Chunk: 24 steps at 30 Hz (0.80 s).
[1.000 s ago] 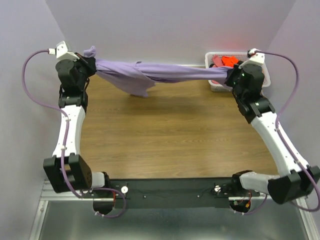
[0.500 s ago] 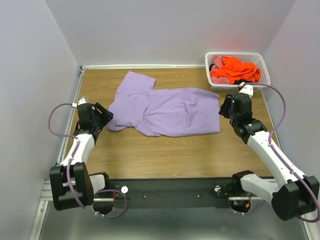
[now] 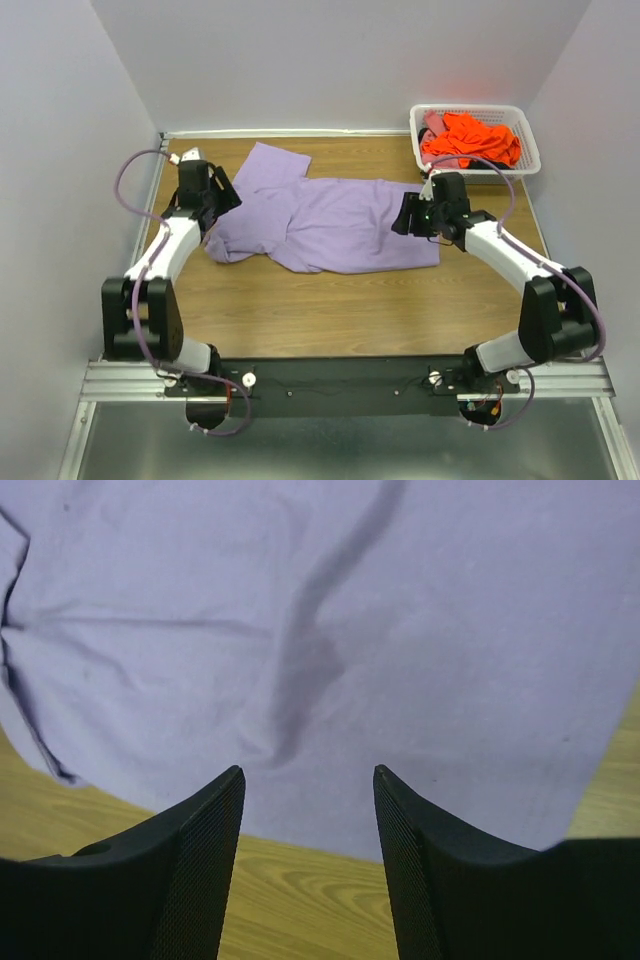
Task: Fold and stack the t-shirts
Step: Flatten the tshirt out
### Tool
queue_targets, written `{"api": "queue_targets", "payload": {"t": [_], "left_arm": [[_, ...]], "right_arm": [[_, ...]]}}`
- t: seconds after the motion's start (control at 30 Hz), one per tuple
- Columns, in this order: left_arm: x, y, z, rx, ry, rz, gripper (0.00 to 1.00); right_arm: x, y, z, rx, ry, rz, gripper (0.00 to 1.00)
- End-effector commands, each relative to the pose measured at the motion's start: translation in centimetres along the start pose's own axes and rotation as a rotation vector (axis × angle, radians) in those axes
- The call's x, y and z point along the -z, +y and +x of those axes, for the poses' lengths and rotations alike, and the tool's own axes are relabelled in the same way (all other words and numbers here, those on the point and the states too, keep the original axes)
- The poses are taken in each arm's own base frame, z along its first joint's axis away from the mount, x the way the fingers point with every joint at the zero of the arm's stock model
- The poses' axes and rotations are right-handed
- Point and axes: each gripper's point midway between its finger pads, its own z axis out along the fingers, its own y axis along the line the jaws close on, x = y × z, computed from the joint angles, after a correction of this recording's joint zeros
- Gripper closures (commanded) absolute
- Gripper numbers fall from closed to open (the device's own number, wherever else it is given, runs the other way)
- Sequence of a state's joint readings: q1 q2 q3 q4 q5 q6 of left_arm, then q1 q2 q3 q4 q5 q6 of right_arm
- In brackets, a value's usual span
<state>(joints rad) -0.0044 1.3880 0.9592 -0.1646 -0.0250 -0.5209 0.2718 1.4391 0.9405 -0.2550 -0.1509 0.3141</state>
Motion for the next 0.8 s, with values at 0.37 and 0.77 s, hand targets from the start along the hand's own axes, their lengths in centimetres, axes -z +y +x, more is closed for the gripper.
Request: {"api": "queue_targets", "payload": {"t": [0.37,0.77], "left_arm": [[-11.5,-1.7,6.2,-0.302,0.324,-0.129,0.3],[-7.9,2.1,15.4,-0.288,0.548,-0.112,0.3]], "right_arm": [[-4.3,1.8,3.4,0.076,0.164,-0.058,0.37],[-4.0,-0.6,9.6,-0.009,0.332,0.03,0.37]]}}
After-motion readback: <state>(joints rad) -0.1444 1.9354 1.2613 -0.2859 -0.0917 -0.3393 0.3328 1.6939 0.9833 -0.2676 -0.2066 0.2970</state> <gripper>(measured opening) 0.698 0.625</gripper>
